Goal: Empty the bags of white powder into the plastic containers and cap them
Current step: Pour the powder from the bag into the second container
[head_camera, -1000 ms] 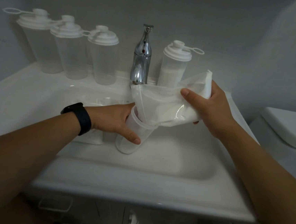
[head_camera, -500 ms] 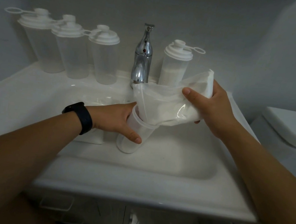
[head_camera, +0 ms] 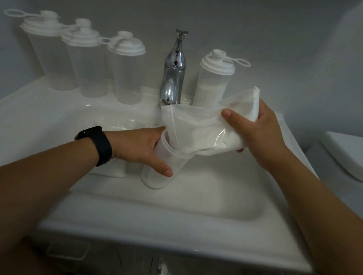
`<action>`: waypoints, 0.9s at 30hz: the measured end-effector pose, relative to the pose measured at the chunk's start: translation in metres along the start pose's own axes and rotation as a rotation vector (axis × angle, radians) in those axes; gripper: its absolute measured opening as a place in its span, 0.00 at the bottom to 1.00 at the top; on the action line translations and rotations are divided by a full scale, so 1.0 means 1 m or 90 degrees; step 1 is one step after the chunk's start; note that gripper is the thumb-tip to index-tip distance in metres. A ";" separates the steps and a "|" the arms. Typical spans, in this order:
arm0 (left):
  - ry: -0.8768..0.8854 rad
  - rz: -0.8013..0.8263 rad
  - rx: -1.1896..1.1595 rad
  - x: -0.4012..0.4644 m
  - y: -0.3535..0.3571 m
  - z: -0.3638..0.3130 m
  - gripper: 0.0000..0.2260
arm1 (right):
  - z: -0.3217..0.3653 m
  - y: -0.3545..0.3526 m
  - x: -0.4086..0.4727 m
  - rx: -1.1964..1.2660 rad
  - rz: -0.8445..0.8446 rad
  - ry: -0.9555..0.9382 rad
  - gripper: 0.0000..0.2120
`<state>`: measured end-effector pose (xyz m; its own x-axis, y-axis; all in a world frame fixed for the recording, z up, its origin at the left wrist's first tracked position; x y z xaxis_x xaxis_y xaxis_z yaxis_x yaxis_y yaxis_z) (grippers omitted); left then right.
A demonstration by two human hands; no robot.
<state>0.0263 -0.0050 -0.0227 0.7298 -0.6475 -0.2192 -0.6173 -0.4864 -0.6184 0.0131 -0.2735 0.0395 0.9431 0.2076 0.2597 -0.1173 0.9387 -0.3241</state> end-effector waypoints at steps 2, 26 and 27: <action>0.002 0.001 0.002 0.001 0.000 0.001 0.39 | 0.000 0.000 0.000 0.001 0.002 0.001 0.13; 0.006 0.008 -0.006 0.001 0.000 -0.001 0.36 | 0.002 -0.003 0.001 -0.006 0.001 -0.007 0.13; 0.007 0.008 -0.004 0.001 0.000 -0.001 0.36 | 0.002 -0.003 0.001 -0.004 -0.001 -0.007 0.13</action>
<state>0.0271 -0.0057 -0.0222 0.7189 -0.6598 -0.2187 -0.6282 -0.4820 -0.6108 0.0136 -0.2754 0.0420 0.9399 0.2094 0.2698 -0.1144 0.9374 -0.3290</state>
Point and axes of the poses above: each hand's wrist, its own x-axis towards the middle knuckle, its own y-axis out of the palm, z = x × y, the point moved 1 cm from there along x, towards the middle knuckle, and after that the axes turned 8 degrees about z, right-handed, at the moved point
